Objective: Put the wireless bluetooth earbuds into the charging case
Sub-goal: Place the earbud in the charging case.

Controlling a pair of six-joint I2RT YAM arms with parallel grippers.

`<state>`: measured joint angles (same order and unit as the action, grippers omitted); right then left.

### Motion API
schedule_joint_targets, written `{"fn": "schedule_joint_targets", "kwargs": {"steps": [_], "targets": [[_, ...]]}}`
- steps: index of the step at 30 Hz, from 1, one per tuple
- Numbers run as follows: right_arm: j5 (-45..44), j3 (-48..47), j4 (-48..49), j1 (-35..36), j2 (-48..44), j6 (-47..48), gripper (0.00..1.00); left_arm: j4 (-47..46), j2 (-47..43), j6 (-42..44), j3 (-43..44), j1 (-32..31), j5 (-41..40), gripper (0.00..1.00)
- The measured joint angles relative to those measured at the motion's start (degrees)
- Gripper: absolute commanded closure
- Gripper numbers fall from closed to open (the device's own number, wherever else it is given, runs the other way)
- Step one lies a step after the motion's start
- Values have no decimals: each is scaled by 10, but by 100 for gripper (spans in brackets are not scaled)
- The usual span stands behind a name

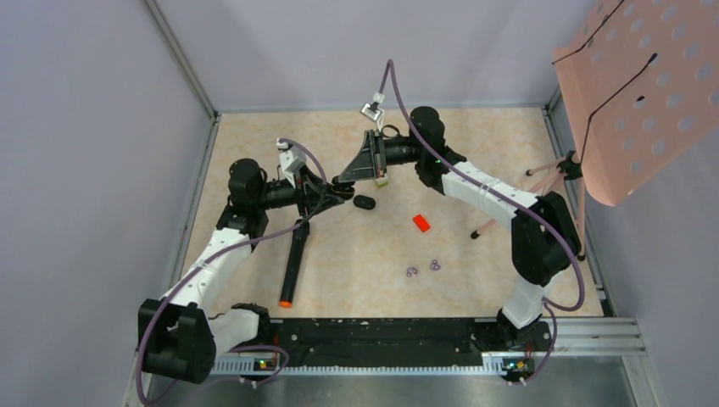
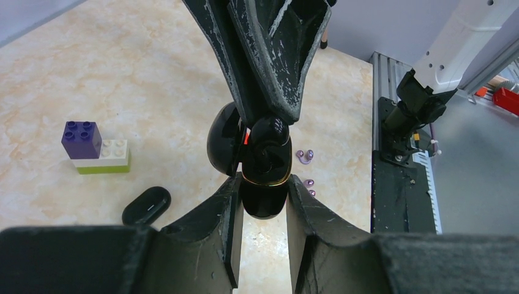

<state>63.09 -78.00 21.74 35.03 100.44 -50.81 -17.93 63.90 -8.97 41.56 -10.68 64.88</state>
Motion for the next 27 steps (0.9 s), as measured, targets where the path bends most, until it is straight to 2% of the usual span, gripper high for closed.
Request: {"fn": "schedule_joint_targets", "kwargs": {"steps": [15,27], "targets": [[-2,-1,8,4,2,0,100,0,0,-3,1,-2,0,100],[-10,-1,31,4,2,-2,99,0,0,-40,12,-2,-19,100]]}}
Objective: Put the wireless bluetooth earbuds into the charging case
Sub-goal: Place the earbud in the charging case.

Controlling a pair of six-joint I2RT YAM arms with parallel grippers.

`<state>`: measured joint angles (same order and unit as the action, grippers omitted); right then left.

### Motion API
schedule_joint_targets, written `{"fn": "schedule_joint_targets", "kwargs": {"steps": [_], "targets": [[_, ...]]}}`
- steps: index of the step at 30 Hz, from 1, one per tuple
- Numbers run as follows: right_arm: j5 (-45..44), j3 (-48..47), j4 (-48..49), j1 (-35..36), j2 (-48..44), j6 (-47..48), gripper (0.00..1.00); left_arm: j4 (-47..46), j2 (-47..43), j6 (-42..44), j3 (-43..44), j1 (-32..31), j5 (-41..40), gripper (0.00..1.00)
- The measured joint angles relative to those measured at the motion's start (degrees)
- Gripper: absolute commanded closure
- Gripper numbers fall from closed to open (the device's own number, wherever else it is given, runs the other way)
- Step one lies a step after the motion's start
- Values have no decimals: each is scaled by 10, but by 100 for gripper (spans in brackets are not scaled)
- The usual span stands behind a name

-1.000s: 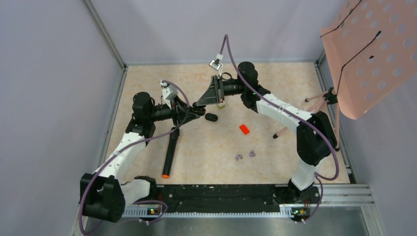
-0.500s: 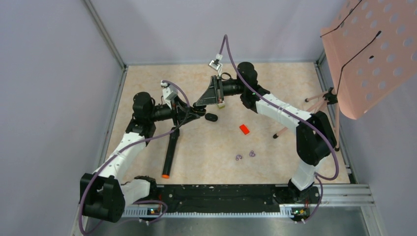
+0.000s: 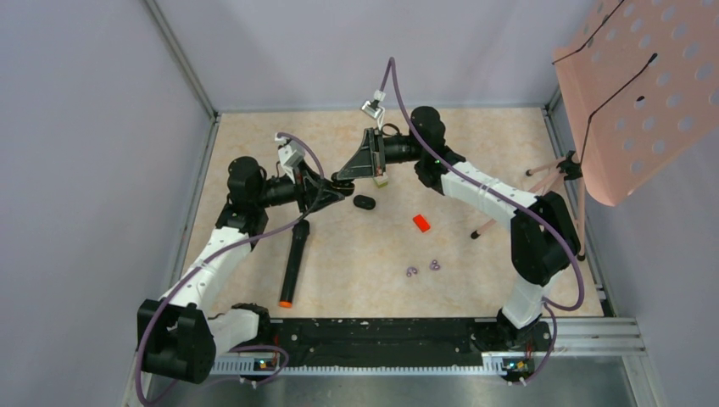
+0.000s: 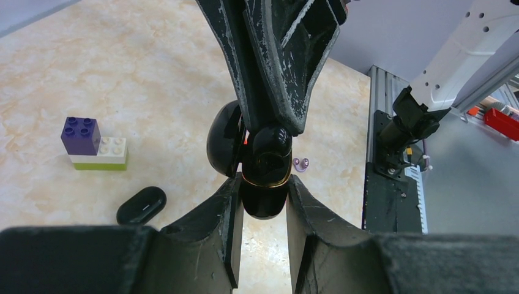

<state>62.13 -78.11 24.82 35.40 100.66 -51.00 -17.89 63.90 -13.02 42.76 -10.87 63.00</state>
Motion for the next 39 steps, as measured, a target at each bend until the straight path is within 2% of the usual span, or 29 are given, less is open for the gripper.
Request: {"fn": "schedule_joint_targets", "kwargs": {"steps": [13,23,39], "targets": [[-2,1,-35,-3,0,27,91,0,0,-6,0,4,-12,100],[-7,-8,-97,-3,-3,61,67,21,-1,8,0,4,-8,100],[-25,-31,-286,-11,-62,200,66,-30,-5,-5,-2,4,15,100]]}}
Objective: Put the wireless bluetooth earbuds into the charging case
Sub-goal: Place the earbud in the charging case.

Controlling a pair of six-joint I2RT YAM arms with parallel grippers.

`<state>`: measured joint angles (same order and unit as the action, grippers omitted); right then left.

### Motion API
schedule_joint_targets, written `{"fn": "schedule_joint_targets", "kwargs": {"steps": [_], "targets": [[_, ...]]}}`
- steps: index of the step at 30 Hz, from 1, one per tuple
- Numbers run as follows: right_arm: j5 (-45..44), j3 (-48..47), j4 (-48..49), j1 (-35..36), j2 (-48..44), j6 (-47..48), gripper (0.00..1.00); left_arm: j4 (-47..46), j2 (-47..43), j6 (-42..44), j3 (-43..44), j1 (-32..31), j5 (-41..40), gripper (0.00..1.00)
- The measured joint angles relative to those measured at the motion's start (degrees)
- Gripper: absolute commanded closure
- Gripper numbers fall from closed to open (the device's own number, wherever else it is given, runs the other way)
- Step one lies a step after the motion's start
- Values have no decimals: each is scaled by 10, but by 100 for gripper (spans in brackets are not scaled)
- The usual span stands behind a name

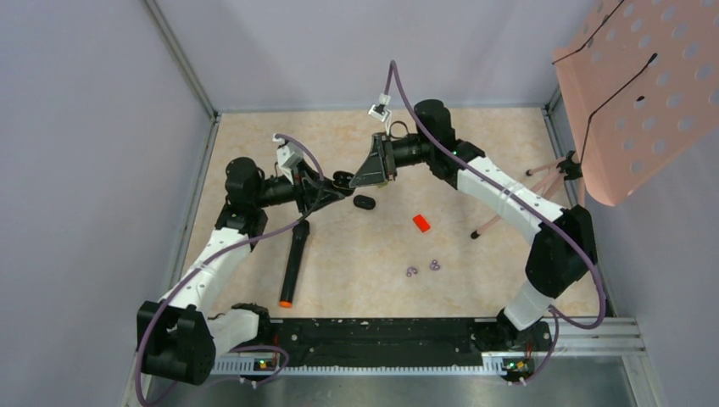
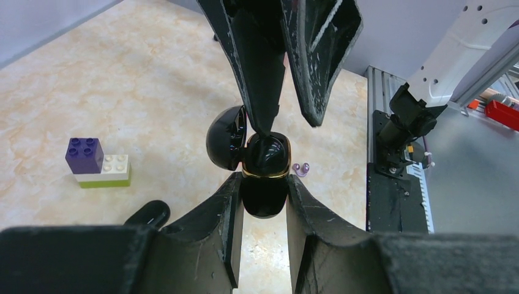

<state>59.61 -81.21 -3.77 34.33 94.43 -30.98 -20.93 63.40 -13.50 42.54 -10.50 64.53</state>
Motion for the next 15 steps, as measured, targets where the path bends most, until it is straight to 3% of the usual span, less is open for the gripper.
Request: {"fn": "schedule_joint_targets", "kwargs": {"steps": [7,15], "targets": [[-7,-73,-170,-25,-19,140,67,-45,8,-2,0,0,18,100],[-53,-112,-255,-30,-44,264,53,-56,43,2,6,0,62,100]]}}
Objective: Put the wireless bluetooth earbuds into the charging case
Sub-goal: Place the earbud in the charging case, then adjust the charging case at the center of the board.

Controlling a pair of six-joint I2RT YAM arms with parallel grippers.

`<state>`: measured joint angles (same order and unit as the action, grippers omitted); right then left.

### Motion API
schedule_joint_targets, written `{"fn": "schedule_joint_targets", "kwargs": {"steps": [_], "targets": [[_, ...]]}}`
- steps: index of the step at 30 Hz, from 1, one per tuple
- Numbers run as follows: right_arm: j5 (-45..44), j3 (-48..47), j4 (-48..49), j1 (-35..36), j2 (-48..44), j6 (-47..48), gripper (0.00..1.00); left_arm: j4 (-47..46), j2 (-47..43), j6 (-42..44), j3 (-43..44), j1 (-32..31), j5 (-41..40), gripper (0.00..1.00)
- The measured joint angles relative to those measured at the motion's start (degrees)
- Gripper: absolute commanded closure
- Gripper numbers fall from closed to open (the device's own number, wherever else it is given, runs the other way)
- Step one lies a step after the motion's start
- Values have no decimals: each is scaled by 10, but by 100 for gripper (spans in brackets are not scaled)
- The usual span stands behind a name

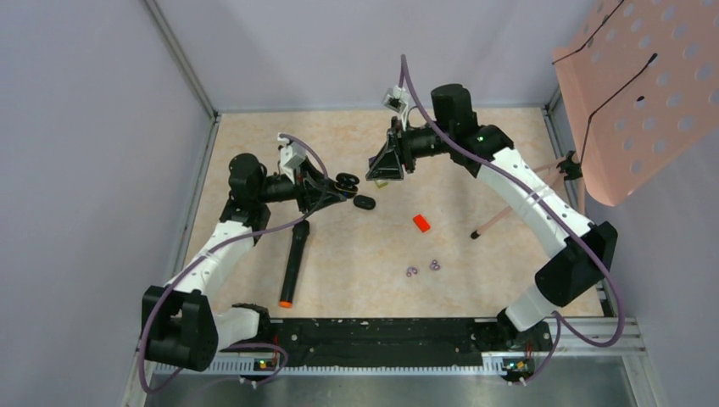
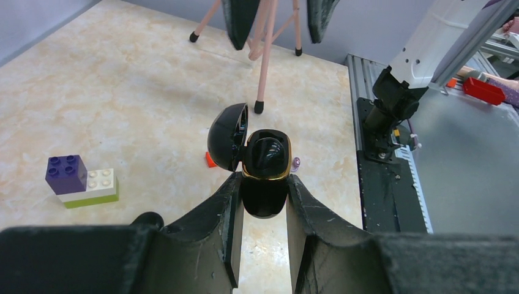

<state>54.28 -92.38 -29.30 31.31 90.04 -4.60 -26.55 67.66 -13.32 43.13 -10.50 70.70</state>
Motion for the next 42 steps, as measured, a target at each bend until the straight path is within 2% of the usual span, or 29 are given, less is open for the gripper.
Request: {"fn": "schedule_joint_targets", "kwargs": {"steps": [5,12,28,42], "targets": [[-18,0,-16,0,1,61,53,0,1,13,6,-1,17,100],[5,0,9,0,33,85,52,9,3,29,22,-3,31,100],[69,1,56,1,63,65,53,50,15,51,49,-5,40,100],[35,16,81,0,62,12,55,80,15,64,50,-5,40,100]]}}
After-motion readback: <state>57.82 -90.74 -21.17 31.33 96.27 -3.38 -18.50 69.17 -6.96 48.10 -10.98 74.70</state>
